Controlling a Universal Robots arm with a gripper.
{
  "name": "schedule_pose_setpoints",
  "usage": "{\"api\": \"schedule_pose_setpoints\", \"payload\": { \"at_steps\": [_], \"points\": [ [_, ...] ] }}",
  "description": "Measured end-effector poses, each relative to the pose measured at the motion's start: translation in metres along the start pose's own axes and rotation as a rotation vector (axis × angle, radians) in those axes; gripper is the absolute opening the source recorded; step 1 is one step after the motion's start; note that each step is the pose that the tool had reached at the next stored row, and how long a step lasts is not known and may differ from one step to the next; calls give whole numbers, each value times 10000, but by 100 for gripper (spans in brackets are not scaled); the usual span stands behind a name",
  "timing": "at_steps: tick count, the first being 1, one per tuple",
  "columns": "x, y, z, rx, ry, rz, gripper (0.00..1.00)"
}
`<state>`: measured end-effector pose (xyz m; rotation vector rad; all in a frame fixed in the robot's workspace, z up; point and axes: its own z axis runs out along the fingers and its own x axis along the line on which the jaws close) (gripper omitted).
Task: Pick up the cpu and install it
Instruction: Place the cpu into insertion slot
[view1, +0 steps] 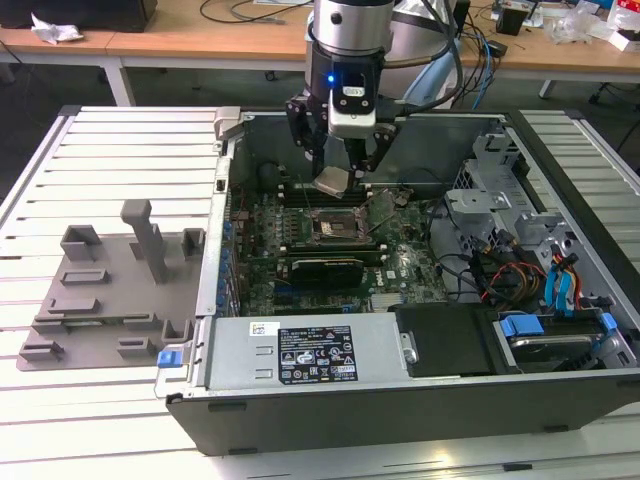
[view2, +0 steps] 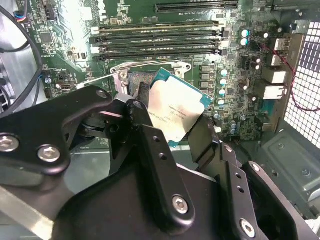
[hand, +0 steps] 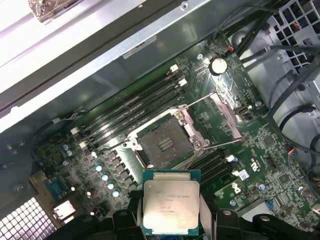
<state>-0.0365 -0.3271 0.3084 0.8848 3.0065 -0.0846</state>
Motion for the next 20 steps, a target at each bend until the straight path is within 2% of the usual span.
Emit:
{"api": "schedule_pose_setpoints", "payload": {
  "at_steps": [5, 20],
  "points": [
    [0, 0, 0, 6, 13, 262, 55],
    [0, 0, 1, 36, 82, 1648, 55]
  ]
}}
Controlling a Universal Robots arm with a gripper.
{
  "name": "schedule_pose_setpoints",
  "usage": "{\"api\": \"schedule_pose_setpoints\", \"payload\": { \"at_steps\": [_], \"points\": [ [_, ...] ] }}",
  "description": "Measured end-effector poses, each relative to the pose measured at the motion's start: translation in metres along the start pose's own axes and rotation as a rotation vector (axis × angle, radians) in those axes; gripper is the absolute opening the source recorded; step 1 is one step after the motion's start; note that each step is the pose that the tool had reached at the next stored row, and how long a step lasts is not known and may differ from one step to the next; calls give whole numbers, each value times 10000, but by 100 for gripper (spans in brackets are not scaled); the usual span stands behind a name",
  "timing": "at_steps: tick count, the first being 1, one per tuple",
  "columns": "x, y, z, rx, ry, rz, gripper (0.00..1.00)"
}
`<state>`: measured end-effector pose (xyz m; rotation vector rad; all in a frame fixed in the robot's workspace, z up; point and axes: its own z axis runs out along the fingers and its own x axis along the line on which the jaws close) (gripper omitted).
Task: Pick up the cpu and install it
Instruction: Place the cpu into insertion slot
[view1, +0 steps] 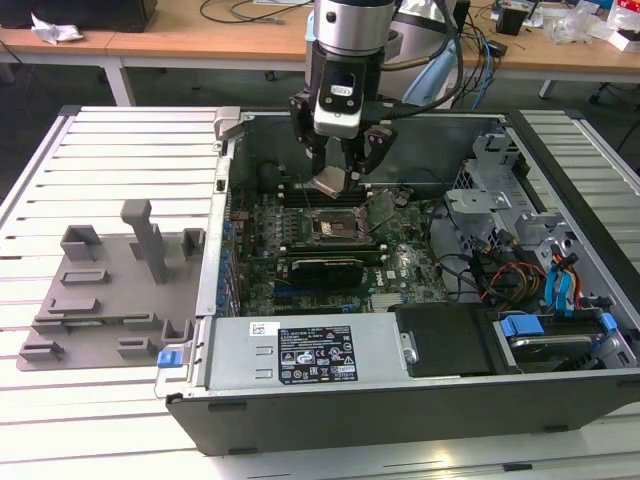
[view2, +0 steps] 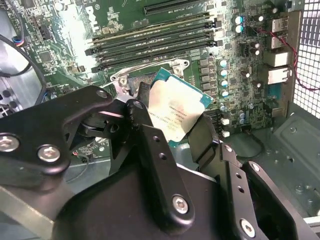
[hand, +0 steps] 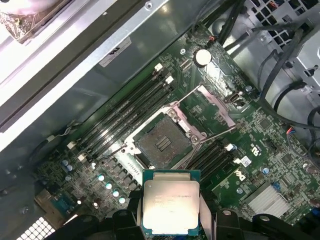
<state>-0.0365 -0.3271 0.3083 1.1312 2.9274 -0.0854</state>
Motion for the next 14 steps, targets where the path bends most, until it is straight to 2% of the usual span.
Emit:
{"api": "schedule_pose_setpoints", "payload": {
  "at_steps": [1, 2, 3, 14],
  "points": [
    [0, 0, 0, 11, 21, 431, 55],
    [0, 0, 1, 27, 54, 1135, 55],
    [0, 0, 2, 31, 63, 1313, 55],
    [0, 0, 4, 47, 97, 2002, 55]
  ]
}}
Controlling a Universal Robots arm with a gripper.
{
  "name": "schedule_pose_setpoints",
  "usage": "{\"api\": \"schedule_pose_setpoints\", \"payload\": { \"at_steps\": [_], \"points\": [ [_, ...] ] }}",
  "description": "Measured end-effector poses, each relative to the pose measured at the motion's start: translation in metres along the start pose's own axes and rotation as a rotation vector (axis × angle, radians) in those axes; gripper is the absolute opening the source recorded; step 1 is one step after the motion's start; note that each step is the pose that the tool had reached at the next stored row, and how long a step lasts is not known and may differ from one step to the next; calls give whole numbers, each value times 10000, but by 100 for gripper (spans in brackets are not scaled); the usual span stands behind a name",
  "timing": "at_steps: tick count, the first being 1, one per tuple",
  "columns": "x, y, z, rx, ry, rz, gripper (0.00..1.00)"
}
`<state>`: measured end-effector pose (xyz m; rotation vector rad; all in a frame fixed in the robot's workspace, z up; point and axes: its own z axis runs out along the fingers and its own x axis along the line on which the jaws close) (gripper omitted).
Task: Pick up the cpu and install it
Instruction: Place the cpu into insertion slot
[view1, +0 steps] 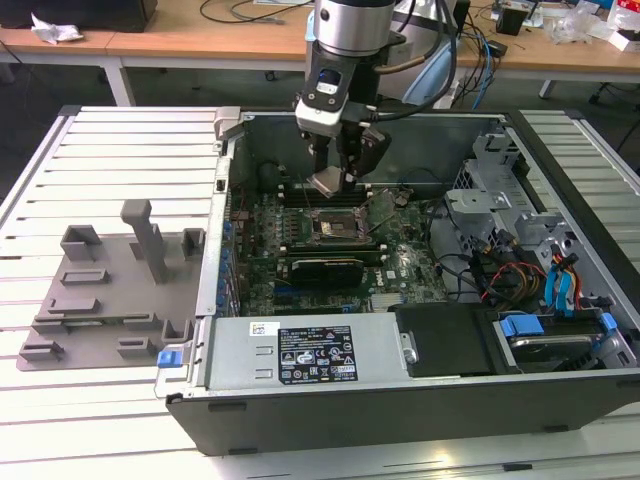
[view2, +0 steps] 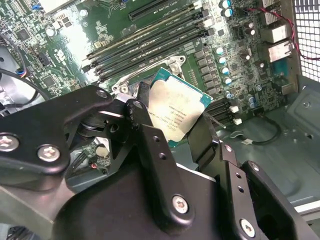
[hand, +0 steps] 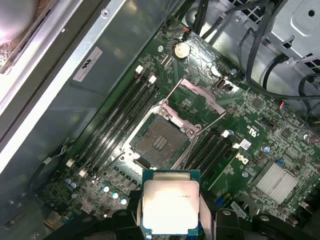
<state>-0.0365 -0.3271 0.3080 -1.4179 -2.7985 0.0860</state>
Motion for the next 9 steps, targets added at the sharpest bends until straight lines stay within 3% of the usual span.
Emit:
{"api": "schedule_pose_setpoints", "payload": {
  "at_steps": [9],
  "points": [
    [0, 0, 1, 12, 26, 523, 55]
  ]
}}
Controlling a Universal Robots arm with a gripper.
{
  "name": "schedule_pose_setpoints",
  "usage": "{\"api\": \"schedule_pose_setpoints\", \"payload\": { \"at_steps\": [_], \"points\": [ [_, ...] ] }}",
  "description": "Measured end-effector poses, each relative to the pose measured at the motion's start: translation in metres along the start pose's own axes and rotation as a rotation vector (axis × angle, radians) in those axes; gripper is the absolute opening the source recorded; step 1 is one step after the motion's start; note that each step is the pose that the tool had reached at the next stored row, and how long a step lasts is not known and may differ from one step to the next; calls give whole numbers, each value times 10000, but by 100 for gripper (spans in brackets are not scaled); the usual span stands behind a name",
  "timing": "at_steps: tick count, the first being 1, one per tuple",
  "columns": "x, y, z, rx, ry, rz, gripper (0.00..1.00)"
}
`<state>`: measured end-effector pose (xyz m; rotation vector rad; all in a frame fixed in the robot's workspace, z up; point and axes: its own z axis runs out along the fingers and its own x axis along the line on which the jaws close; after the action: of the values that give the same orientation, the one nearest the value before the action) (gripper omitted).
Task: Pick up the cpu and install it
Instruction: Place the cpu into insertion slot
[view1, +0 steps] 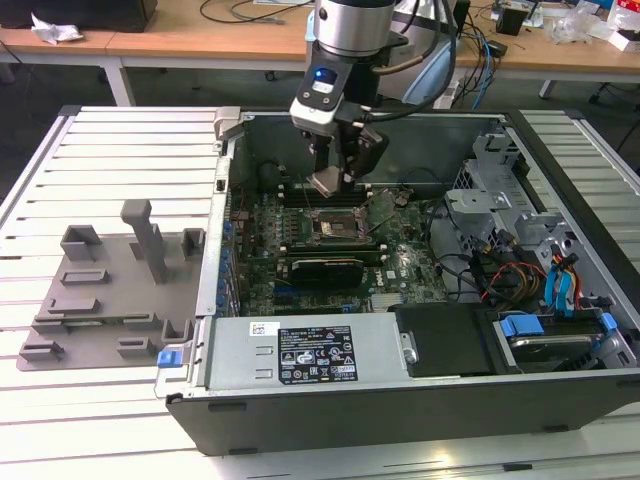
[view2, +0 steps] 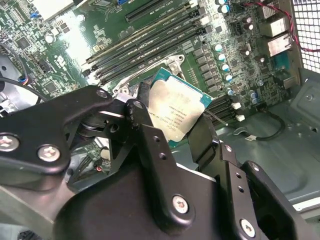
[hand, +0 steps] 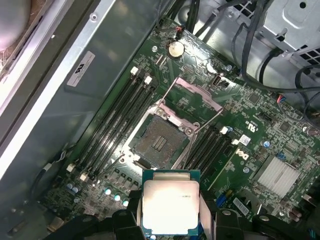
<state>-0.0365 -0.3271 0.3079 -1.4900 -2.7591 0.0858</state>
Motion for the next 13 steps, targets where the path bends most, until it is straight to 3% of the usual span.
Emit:
{"api": "schedule_pose_setpoints", "payload": {
  "at_steps": [13],
  "points": [
    [0, 0, 1, 21, 32, 755, 55]
  ]
}}
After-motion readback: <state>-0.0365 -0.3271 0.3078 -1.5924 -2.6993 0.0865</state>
